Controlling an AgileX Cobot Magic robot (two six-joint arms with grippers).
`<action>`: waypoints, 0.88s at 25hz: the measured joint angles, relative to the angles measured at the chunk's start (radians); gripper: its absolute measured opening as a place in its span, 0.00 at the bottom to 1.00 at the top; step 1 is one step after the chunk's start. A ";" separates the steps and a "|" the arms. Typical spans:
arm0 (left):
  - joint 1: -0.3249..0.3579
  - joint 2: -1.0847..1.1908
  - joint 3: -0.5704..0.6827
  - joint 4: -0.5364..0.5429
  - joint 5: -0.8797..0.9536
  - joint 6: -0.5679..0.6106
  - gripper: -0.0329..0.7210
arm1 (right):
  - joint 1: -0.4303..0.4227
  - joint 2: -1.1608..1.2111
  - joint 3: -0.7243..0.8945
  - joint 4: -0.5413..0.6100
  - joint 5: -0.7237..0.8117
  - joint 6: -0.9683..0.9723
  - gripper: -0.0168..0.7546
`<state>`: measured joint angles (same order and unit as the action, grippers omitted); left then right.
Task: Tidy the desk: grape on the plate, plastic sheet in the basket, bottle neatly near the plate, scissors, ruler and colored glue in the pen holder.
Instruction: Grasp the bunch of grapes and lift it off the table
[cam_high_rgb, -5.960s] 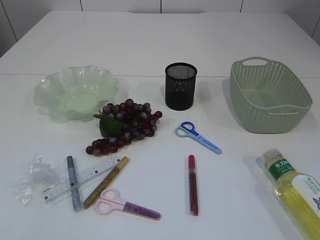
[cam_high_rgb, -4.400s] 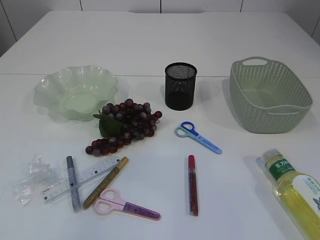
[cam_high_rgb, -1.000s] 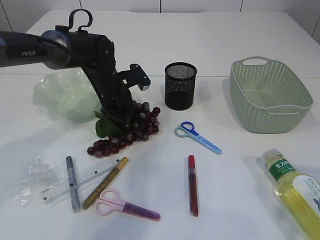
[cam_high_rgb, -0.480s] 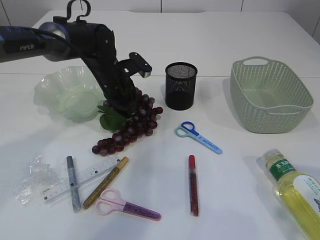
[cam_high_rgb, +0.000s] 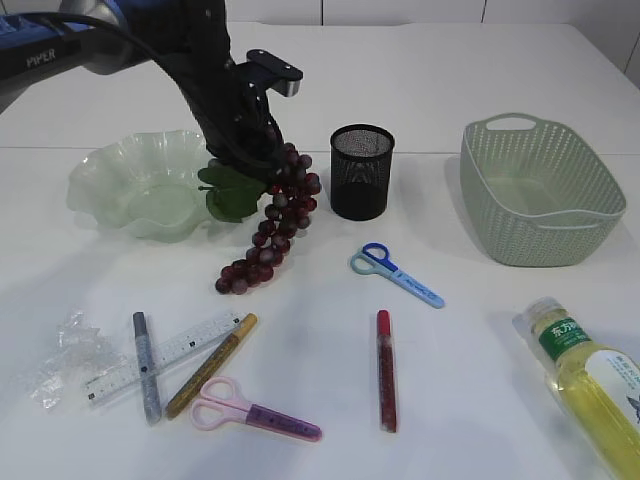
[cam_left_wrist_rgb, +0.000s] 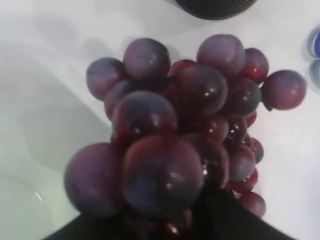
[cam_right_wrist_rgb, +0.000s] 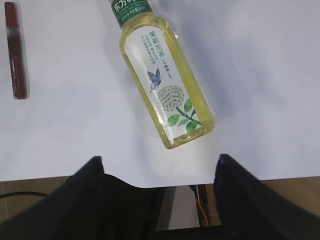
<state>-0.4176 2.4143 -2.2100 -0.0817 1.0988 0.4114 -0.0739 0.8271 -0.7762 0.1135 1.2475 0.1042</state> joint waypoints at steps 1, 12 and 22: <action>0.000 0.000 -0.016 0.000 0.020 -0.007 0.31 | 0.000 0.000 0.000 0.000 0.000 0.000 0.71; 0.000 0.000 -0.186 -0.001 0.146 -0.074 0.31 | 0.000 0.000 0.000 -0.029 0.000 0.002 0.71; 0.000 -0.033 -0.285 0.007 0.154 -0.144 0.30 | 0.000 0.000 0.000 -0.036 0.000 0.002 0.71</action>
<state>-0.4176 2.3816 -2.4953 -0.0750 1.2529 0.2673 -0.0739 0.8271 -0.7762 0.0777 1.2475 0.1060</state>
